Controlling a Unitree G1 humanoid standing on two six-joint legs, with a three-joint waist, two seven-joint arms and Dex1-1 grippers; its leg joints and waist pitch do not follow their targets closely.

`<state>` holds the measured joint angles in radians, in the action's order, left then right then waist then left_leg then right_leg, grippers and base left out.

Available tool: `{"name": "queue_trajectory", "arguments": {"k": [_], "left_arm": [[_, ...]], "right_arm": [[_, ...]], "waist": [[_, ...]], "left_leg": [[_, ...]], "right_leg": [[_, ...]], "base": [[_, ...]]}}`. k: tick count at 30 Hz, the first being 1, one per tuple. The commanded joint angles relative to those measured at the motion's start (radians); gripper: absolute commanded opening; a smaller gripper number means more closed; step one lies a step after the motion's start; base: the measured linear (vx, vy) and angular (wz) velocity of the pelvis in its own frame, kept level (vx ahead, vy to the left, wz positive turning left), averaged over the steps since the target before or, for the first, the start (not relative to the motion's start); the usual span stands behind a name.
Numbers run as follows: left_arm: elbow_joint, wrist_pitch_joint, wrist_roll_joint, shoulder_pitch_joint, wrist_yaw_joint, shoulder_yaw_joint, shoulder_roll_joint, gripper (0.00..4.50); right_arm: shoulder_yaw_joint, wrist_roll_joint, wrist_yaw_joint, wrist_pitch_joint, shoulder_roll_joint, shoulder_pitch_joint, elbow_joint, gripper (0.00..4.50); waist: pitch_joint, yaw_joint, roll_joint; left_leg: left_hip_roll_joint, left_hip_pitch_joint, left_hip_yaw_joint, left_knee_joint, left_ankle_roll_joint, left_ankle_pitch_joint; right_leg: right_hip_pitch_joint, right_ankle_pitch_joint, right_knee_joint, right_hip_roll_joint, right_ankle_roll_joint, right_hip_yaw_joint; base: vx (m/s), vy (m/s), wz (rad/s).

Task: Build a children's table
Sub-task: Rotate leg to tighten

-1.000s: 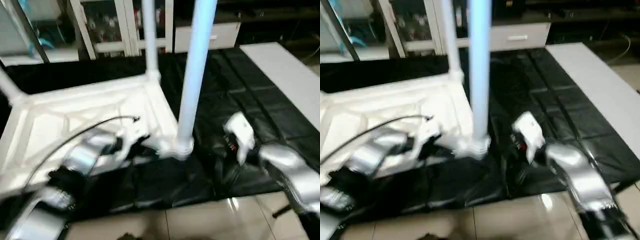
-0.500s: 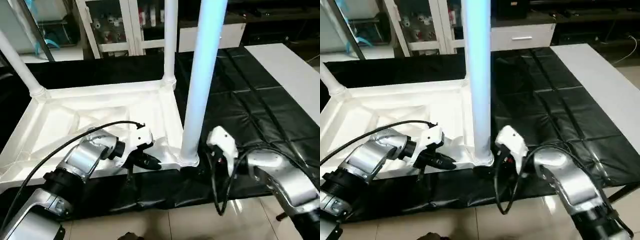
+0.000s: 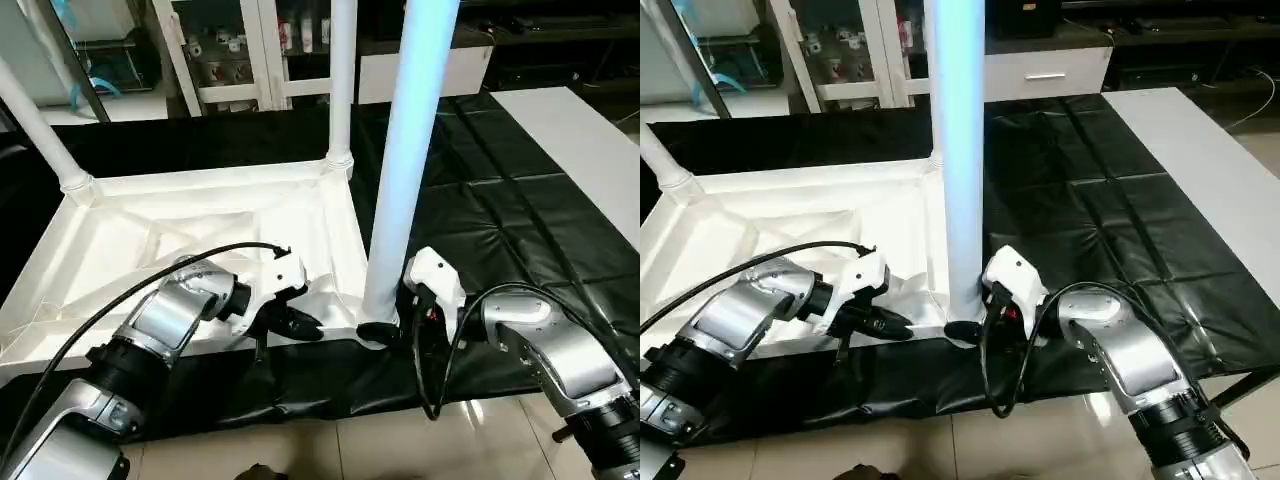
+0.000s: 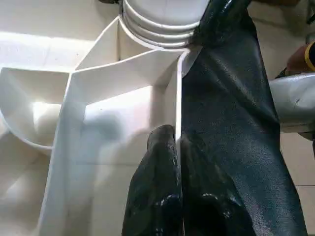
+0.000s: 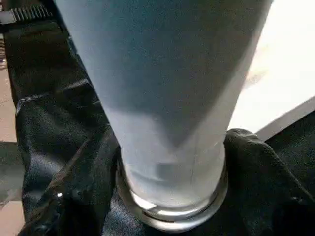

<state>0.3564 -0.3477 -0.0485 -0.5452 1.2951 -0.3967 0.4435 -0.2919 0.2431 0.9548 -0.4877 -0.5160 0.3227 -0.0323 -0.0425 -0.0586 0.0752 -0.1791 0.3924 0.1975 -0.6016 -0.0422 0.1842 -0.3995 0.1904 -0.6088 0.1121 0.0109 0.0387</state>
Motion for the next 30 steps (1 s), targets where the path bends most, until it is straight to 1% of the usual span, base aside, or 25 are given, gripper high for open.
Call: {"name": "queue_trajectory", "arguments": {"k": [1,3,5,6,8,10,11,13,14,15,16,17,18,19,20,21,22,23,24,25,26,27,28,29,30], "left_arm": [[-0.045,-0.009,-0.023,0.000,0.032,-0.010,-0.002,0.00],[-0.046,-0.011,-0.024,0.001,0.036,-0.010,0.000,0.00],[-0.047,-0.014,-0.024,0.001,0.038,-0.011,0.001,0.00],[-0.048,-0.016,-0.025,0.000,0.041,-0.013,0.002,0.00],[-0.049,-0.018,-0.026,0.000,0.043,-0.014,0.002,0.00],[-0.047,-0.020,-0.026,-0.002,0.044,-0.014,0.001,0.00],[-0.041,-0.017,-0.025,-0.004,0.037,-0.011,-0.003,0.00],[-0.007,0.002,-0.017,-0.015,-0.010,0.003,-0.032,0.00],[0.018,0.014,-0.014,-0.023,-0.041,0.013,-0.054,0.00],[0.035,0.021,-0.013,-0.028,-0.060,0.019,-0.069,0.00],[0.074,0.036,-0.002,-0.042,-0.110,0.028,-0.098,0.00],[0.083,0.039,0.000,-0.045,-0.121,0.030,-0.104,0.00],[0.102,0.042,0.005,-0.052,-0.145,0.034,-0.118,0.00],[0.129,0.052,0.011,-0.062,-0.178,0.041,-0.138,0.00],[0.144,0.055,0.015,-0.069,-0.197,0.044,-0.148,0.00],[0.204,0.072,0.030,-0.096,-0.285,0.058,-0.192,0.00],[0.241,0.081,0.041,-0.114,-0.345,0.067,-0.220,0.00],[0.271,0.088,0.049,-0.129,-0.397,0.075,-0.243,0.00],[0.271,0.088,0.049,-0.129,-0.397,0.075,-0.243,0.00],[0.306,0.108,0.066,-0.148,-0.480,0.083,-0.272,0.00],[0.306,0.108,0.066,-0.148,-0.480,0.083,-0.272,0.00],[0.350,0.128,0.079,-0.171,-0.582,0.097,-0.310,0.00],[0.350,0.128,0.079,-0.171,-0.582,0.097,-0.310,0.00],[0.427,0.191,0.116,-0.209,-0.753,0.109,-0.361,0.00],[0.466,0.219,0.132,-0.225,-0.816,0.117,-0.381,0.00]], "right_arm": [[-0.014,-0.003,0.008,0.003,-0.001,0.017,-0.011,2.79],[-0.014,-0.002,0.009,0.001,0.001,0.017,-0.012,2.75],[-0.013,-0.002,0.009,0.001,0.003,0.017,-0.014,2.71],[-0.011,-0.002,0.011,-0.001,0.006,0.015,-0.015,2.70],[-0.008,-0.002,0.010,-0.003,0.011,0.012,-0.015,2.69],[-0.001,0.000,0.002,-0.006,0.020,0.010,-0.019,2.69],[0.006,-0.002,-0.018,-0.006,0.032,0.011,-0.027,2.69],[0.037,-0.010,-0.102,-0.003,0.088,0.023,-0.067,2.69],[0.055,-0.018,-0.162,0.000,0.125,0.033,-0.095,2.68],[0.066,-0.024,-0.200,0.001,0.148,0.040,-0.112,2.68],[0.072,-0.044,-0.256,0.030,0.183,0.051,-0.143,2.68],[0.074,-0.048,-0.270,0.037,0.191,0.053,-0.150,2.68],[0.081,-0.056,-0.303,0.051,0.211,0.059,-0.168,2.67],[0.093,-0.058,-0.345,0.055,0.239,0.071,-0.193,2.67],[0.100,-0.062,-0.371,0.061,0.253,0.078,-0.207,2.67],[0.124,-0.080,-0.480,0.089,0.310,0.107,-0.268,2.67],[0.136,-0.094,-0.546,0.107,0.343,0.125,-0.306,2.67],[0.142,-0.107,-0.599,0.125,0.367,0.141,-0.337,2.67],[0.142,-0.107,-0.599,0.125,0.367,0.141,-0.337,2.67],[0.146,-0.119,-0.655,0.147,0.396,0.162,-0.380,2.66],[0.146,-0.119,-0.655,0.147,0.396,0.162,-0.380,2.66],[0.154,-0.133,-0.735,0.174,0.432,0.191,-0.434,2.66],[0.154,-0.133,-0.735,0.174,0.432,0.191,-0.434,2.66],[0.160,-0.170,-0.870,0.225,0.494,0.241,-0.523,2.66],[0.160,-0.191,-0.915,0.253,0.521,0.262,-0.562,2.66]], "waist": [[0.065,0.004,-0.015],[0.066,0.004,-0.013],[0.066,0.004,-0.014],[0.066,0.004,-0.011],[0.067,0.005,-0.012],[0.067,0.006,-0.011],[0.066,0.006,-0.007],[0.066,0.010,-0.008],[0.065,0.012,-0.006],[0.063,0.016,-0.007],[0.062,0.025,-0.008],[0.062,0.025,-0.008],[0.062,0.029,-0.007],[0.064,0.032,-0.008],[0.065,0.034,-0.010],[0.065,0.037,-0.010],[0.063,0.042,-0.008],[0.068,0.040,-0.010],[0.068,0.039,-0.011],[0.067,0.037,-0.009],[0.070,0.039,-0.008],[0.073,0.037,-0.012],[0.073,0.037,-0.009],[0.074,0.034,-0.008],[0.072,0.040,-0.011]], "left_leg": [[-0.040,-0.024,-0.017,0.073,0.053,0.184],[-0.040,-0.025,-0.018,0.073,0.054,0.180],[-0.040,-0.024,-0.017,0.072,0.059,0.172],[-0.040,-0.024,-0.018,0.072,0.059,0.171],[-0.040,-0.024,-0.017,0.071,0.060,0.169],[-0.039,-0.024,-0.018,0.072,0.058,0.174],[-0.039,-0.025,-0.018,0.072,0.055,0.182],[-0.039,-0.025,-0.017,0.073,0.048,0.193],[-0.037,-0.023,-0.017,0.073,0.044,0.196],[-0.034,-0.024,-0.017,0.075,0.029,0.220],[-0.034,-0.023,-0.021,0.079,0.004,0.251],[-0.034,-0.023,-0.021,0.079,0.004,0.251],[-0.034,-0.025,-0.022,0.080,-0.007,0.276],[-0.034,-0.025,-0.022,0.080,-0.009,0.277],[-0.032,-0.023,-0.023,0.079,-0.007,0.264],[-0.031,-0.021,-0.022,0.079,-0.003,0.251],[-0.028,-0.021,-0.019,0.077,-0.007,0.256],[-0.029,-0.029,-0.021,0.077,-0.016,0.271],[-0.028,-0.027,-0.021,0.076,-0.012,0.258],[-0.030,-0.024,-0.021,0.076,-0.001,0.240],[-0.030,-0.021,-0.021,0.075,0.008,0.213],[-0.029,-0.020,-0.021,0.072,0.015,0.194],[-0.028,-0.021,-0.019,0.070,0.020,0.182],[-0.028,-0.021,-0.020,0.069,0.029,0.170],[-0.027,-0.021,-0.017,0.069,0.028,0.175]], "right_leg": [[0.041,0.124,0.064,0.026,-0.244,-0.023],[0.040,0.119,0.063,0.026,-0.245,-0.023],[0.041,0.107,0.062,0.026,-0.249,-0.023],[0.041,0.108,0.062,0.026,-0.250,-0.022],[0.041,0.103,0.062,0.026,-0.251,-0.023],[0.042,0.106,0.062,0.025,-0.253,-0.022],[0.041,0.115,0.063,0.025,-0.252,-0.022],[0.040,0.122,0.064,0.025,-0.252,-0.022],[0.039,0.125,0.064,0.025,-0.252,-0.022],[0.037,0.158,0.068,0.024,-0.248,-0.022],[0.040,0.200,0.070,0.025,-0.236,-0.020],[0.040,0.200,0.070,0.025,-0.236,-0.020],[0.039,0.232,0.075,0.026,-0.223,-0.020],[0.038,0.234,0.076,0.026,-0.215,-0.021],[0.041,0.214,0.075,0.026,-0.217,-0.020],[0.040,0.197,0.074,0.025,-0.218,-0.020],[0.033,0.206,0.077,0.024,-0.220,-0.020],[0.035,0.227,0.079,0.026,-0.218,-0.019],[0.037,0.220,0.079,0.026,-0.217,-0.020],[0.039,0.191,0.078,0.026,-0.217,-0.021],[0.041,0.145,0.073,0.024,-0.222,-0.020],[0.044,0.117,0.070,0.023,-0.226,-0.019],[0.040,0.097,0.069,0.023,-0.234,-0.019],[0.044,0.079,0.068,0.023,-0.237,-0.017],[0.039,0.084,0.072,0.022,-0.240,-0.019]], "base": [[0.000,0.000,0.00],[0.000,0.000,0.00],[0.000,0.000,0.00],[0.000,0.000,0.00],[0.000,0.000,0.00],[0.000,0.000,0.00],[0.000,0.000,0.00],[0.000,0.000,0.00],[0.000,0.000,0.00],[0.000,0.000,0.00],[0.000,0.000,0.00],[0.000,0.000,0.00],[0.000,0.000,0.00],[0.000,0.000,0.00],[0.000,0.000,0.00],[0.000,0.000,0.00],[0.000,0.000,0.00],[0.000,0.000,0.00],[0.000,0.000,0.00],[0.000,0.000,0.00],[0.000,0.000,0.00],[0.000,0.000,0.00],[0.000,0.000,0.00],[0.000,0.000,0.00],[0.000,0.000,0.00]]}}
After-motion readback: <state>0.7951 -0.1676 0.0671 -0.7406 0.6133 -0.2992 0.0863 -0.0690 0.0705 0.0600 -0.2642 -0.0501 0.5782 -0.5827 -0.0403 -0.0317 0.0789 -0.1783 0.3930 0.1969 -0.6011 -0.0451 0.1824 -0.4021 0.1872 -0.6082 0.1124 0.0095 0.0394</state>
